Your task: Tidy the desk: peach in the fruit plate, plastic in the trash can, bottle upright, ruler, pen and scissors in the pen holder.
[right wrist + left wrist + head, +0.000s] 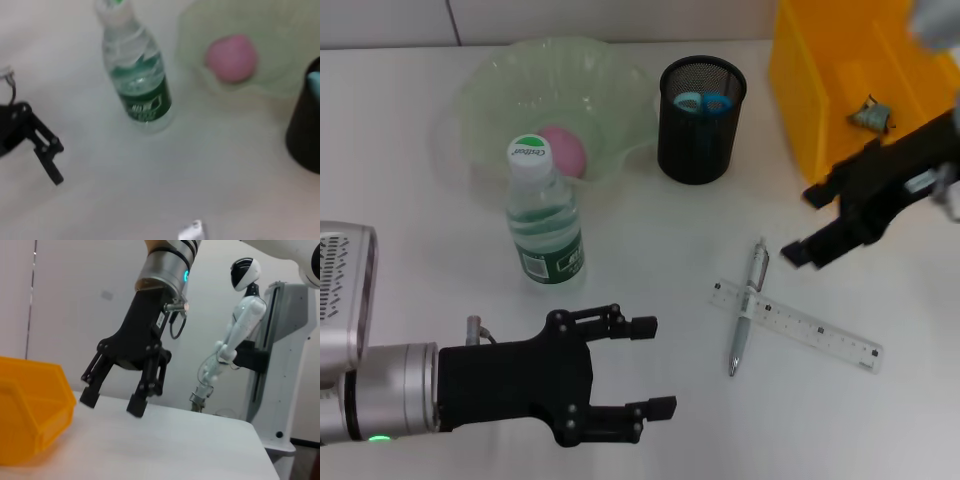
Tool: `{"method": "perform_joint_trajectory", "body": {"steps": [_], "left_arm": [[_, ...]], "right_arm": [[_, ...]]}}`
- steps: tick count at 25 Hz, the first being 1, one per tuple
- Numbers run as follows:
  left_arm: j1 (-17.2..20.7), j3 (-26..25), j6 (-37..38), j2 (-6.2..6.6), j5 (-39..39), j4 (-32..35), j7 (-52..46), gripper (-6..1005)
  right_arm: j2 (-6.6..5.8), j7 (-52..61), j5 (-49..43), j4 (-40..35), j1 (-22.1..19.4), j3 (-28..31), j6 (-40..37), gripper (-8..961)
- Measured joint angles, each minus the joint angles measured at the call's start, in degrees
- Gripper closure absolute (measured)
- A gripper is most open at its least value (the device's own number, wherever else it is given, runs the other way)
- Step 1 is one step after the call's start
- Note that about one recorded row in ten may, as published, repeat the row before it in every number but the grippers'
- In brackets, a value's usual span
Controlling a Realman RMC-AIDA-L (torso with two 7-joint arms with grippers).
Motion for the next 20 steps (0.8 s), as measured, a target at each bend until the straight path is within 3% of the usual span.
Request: {"method": "perform_joint_trajectory", "body": {"steps": [1, 6, 20], "left_arm": [[-0.19, -0.27, 0.18, 0.0, 1.34, 0.33, -1.26, 216], [-0.24, -0.72, 0.77, 0.11, 1.68, 0.6, -1.85, 216], [-0.26, -0.95, 0.99, 0.23, 1.66, 0.45, -1.84, 216]], "right_arm": [[0.25, 0.01, -0.71, 1.36, 0.07, -4.52, 2.93, 125], [0.31, 0.54, -0.79, 6.9, 1.27, -11.94, 8.94, 126], [0.66, 2.05, 0.46, 16.96, 4.38, -16.11, 17.42, 129]]}}
